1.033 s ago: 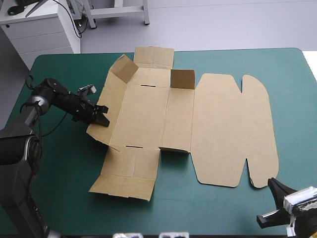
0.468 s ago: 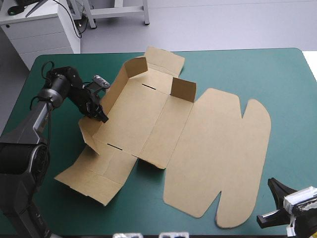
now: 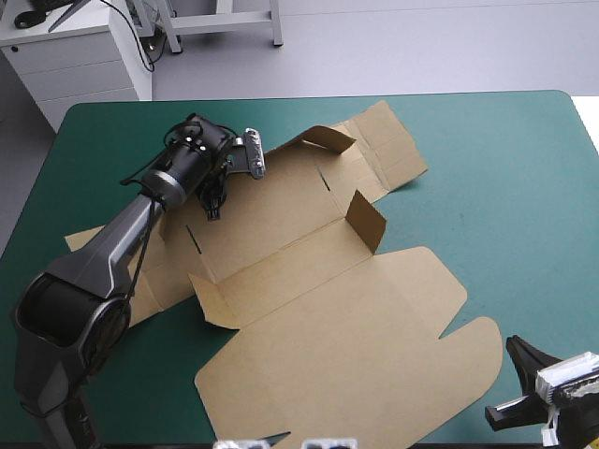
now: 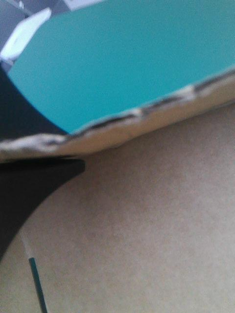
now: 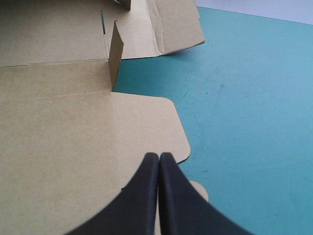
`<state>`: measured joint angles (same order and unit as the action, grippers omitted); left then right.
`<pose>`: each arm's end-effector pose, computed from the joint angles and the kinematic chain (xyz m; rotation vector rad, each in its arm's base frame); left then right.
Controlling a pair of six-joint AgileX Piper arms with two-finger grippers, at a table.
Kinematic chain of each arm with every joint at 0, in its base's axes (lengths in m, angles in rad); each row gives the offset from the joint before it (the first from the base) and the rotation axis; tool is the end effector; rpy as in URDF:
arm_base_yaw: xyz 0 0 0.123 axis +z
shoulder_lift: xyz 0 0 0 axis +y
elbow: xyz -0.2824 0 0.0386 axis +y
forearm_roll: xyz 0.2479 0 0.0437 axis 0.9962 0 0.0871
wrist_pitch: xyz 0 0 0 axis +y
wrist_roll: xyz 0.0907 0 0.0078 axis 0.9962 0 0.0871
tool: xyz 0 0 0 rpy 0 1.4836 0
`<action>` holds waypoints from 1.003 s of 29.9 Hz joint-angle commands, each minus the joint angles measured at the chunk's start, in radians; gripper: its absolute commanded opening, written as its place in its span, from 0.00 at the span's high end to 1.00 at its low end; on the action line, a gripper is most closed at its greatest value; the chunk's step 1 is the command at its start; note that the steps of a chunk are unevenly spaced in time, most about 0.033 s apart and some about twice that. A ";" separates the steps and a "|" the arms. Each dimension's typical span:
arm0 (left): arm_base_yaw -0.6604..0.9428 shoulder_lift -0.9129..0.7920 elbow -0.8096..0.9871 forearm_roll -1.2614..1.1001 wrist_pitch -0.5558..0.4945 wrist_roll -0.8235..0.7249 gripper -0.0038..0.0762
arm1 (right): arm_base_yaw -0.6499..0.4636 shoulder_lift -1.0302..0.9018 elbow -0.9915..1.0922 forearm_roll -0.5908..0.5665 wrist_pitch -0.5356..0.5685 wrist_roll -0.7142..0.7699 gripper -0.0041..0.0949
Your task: Fold the box
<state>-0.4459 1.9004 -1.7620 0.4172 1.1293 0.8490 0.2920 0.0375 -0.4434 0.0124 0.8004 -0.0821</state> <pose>0.3882 -0.1486 0.3096 1.7831 2.1169 0.6761 0.0155 0.0055 0.2825 -0.3478 1.8487 0.1584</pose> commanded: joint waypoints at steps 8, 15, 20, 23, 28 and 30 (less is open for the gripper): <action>-0.219 -0.062 -0.031 0.473 -0.247 -0.240 0.96 | 0.001 0.017 -0.022 -0.007 -0.075 -0.006 0.97; -0.268 -0.063 -0.031 0.452 -0.253 -0.382 0.96 | 0.001 0.017 -0.022 -0.007 -0.075 -0.006 0.97; -0.334 -0.084 -0.028 0.462 -0.234 -0.384 0.96 | 0.001 0.017 -0.022 -0.007 -0.075 -0.006 0.97; -0.375 -0.112 0.020 0.486 -0.250 -0.400 0.96 | 0.001 0.017 -0.022 -0.007 -0.075 -0.006 0.97; -0.430 -0.183 0.202 0.668 -0.255 -0.534 0.96 | 0.001 0.017 -0.022 -0.007 -0.075 -0.006 0.97; -0.449 -0.226 0.299 0.740 -0.270 -0.596 0.96 | 0.001 0.017 -0.022 -0.007 -0.075 -0.006 0.97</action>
<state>-0.8688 1.7725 -1.5429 1.0239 0.8796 0.3449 0.2920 0.0375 -0.4434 0.0124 0.8004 -0.0821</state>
